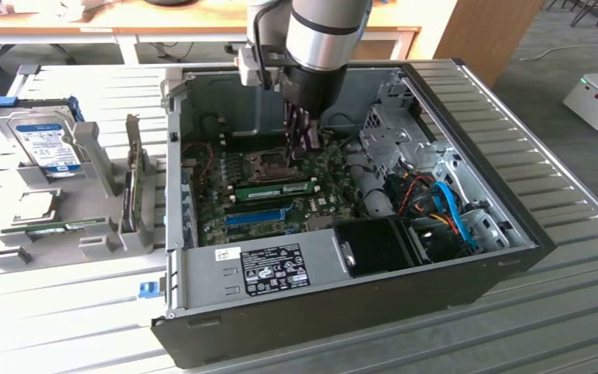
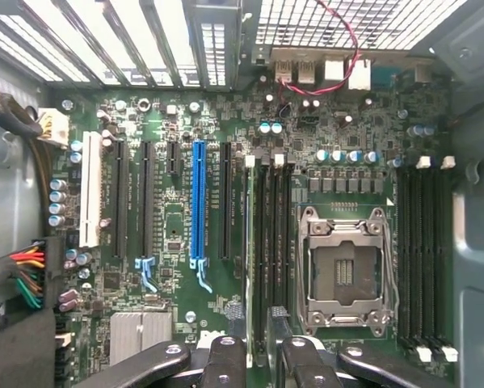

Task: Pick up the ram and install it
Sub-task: 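Insert the ram into the slot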

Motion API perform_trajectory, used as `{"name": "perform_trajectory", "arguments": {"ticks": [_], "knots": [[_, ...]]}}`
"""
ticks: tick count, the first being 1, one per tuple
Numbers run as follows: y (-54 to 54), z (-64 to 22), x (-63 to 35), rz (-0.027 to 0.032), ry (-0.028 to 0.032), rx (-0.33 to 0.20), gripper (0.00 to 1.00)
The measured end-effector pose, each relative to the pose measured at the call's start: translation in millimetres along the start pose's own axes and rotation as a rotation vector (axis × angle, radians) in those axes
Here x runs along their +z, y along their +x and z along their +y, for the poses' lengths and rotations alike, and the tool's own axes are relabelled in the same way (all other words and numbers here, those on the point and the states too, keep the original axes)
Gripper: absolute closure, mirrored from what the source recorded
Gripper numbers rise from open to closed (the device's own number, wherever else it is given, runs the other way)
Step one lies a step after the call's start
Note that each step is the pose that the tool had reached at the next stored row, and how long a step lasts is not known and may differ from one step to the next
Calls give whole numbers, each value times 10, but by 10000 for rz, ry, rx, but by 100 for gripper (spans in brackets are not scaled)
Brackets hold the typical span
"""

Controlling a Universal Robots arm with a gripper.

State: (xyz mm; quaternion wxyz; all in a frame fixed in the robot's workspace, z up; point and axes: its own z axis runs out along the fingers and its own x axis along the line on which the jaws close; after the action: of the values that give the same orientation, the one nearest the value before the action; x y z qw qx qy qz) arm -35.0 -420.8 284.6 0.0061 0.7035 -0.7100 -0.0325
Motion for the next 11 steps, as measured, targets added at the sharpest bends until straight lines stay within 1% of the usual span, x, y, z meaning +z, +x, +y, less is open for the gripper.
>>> {"name": "perform_trajectory", "arguments": {"ticks": [11], "knots": [[-7,8,-173,6,0,0,75]]}}
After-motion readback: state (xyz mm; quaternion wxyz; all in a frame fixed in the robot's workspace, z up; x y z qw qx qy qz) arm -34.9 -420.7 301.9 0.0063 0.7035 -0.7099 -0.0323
